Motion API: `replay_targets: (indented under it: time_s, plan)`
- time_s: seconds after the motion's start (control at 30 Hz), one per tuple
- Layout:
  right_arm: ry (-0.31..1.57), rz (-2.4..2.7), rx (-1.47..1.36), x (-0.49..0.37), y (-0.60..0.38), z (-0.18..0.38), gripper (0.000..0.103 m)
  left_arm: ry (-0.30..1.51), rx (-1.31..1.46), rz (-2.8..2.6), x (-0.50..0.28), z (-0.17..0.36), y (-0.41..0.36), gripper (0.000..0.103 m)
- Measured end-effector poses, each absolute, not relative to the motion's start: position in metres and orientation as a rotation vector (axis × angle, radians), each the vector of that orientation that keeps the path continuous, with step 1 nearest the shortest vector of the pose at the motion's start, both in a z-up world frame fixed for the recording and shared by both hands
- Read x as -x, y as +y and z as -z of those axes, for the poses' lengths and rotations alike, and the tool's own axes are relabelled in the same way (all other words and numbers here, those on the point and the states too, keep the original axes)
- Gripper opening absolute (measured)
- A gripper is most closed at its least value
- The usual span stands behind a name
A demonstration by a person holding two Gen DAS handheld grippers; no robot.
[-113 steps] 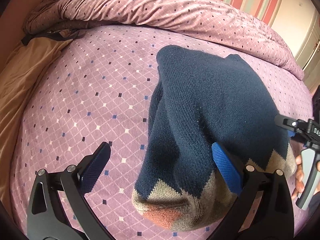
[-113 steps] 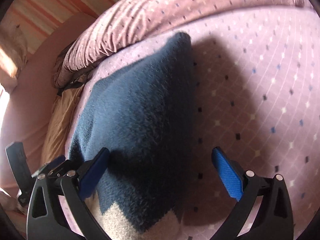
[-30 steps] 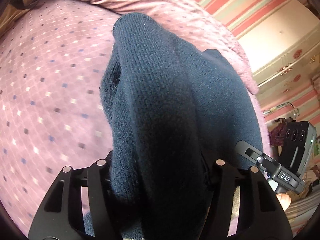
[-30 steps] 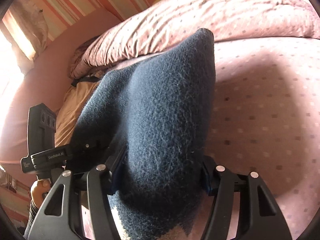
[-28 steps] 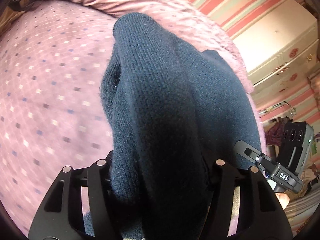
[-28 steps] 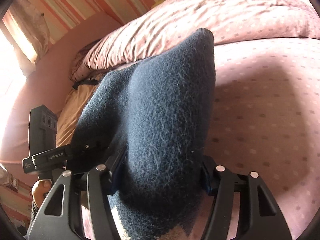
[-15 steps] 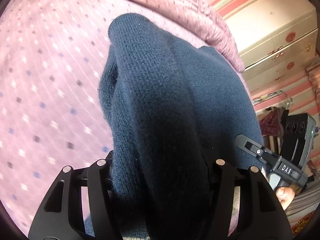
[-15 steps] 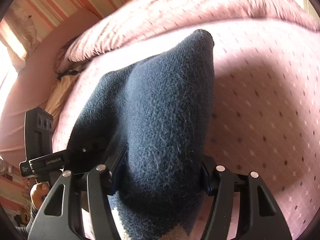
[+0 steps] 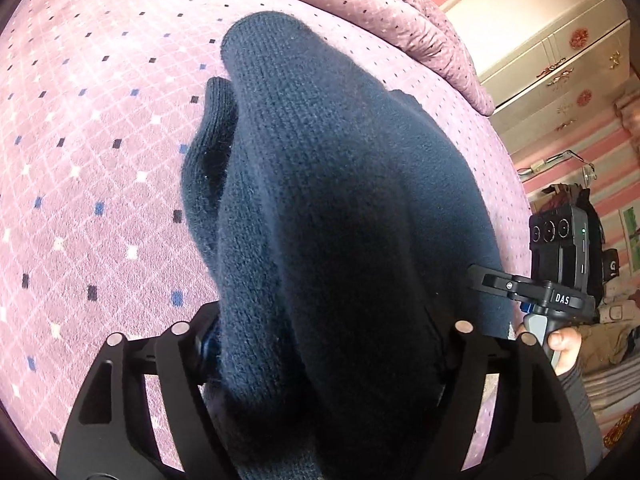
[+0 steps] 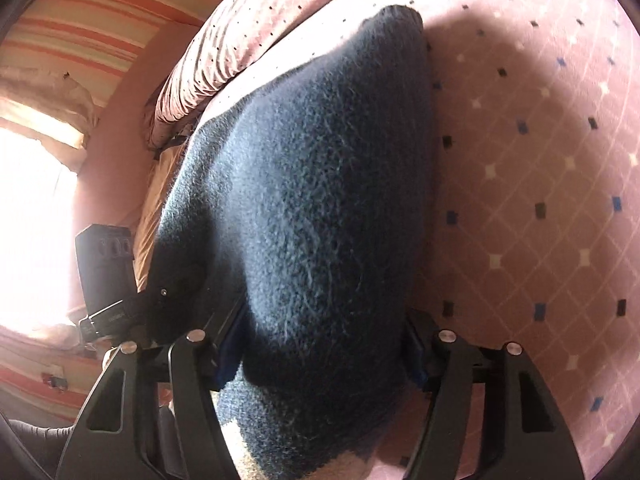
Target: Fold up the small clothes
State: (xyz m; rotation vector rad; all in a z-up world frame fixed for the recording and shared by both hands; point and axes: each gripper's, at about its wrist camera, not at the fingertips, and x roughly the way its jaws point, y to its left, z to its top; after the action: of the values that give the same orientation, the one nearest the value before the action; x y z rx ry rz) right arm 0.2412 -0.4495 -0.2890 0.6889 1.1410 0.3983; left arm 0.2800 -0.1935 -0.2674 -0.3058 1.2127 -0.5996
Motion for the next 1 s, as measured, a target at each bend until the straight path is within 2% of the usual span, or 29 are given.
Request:
replay_targets:
  time_s: [0.1,0.3,0.33,0.37,0.4,0.67,0.9,1.0]
  plan:
    - [1.144,-0.366,-0.668,-0.241,-0.444,0.286,0.070,1.235,0.324,0.572,-0.289,0.271,-0.197,0.087]
    - [1.084,-0.269,-0.634,-0.215,-0.443,0.257,0.079,1.237,0.340,0.552,-0.291,0.258,-0.182,0.089]
    - [1.070,-0.257,-0.638,-0.208,-0.446,0.253,0.083,1.226,0.358,0.549,-0.290,0.252,-0.175,0.090]
    - [1.058,-0.225,-0.629,-0.202,-0.446,0.248,0.094,1.212,0.370,0.546,-0.288,0.246,-0.167,0.094]
    - [1.041,-0.183,-0.611,-0.195,-0.446,0.243,0.096,1.183,0.376,0.528,-0.286,0.235,-0.158,0.098]
    - [0.838,0.032,-0.338,-0.151,-0.410,0.188,0.099,1.027,0.088,0.333,-0.248,0.186,-0.149,0.100]
    - [0.715,0.163,-0.074,-0.126,-0.369,0.172,0.099,0.970,-0.170,0.235,-0.220,0.202,-0.158,0.100]
    - [0.712,0.164,-0.051,-0.116,-0.365,0.170,0.099,0.936,-0.277,0.160,-0.211,0.210,-0.160,0.100]
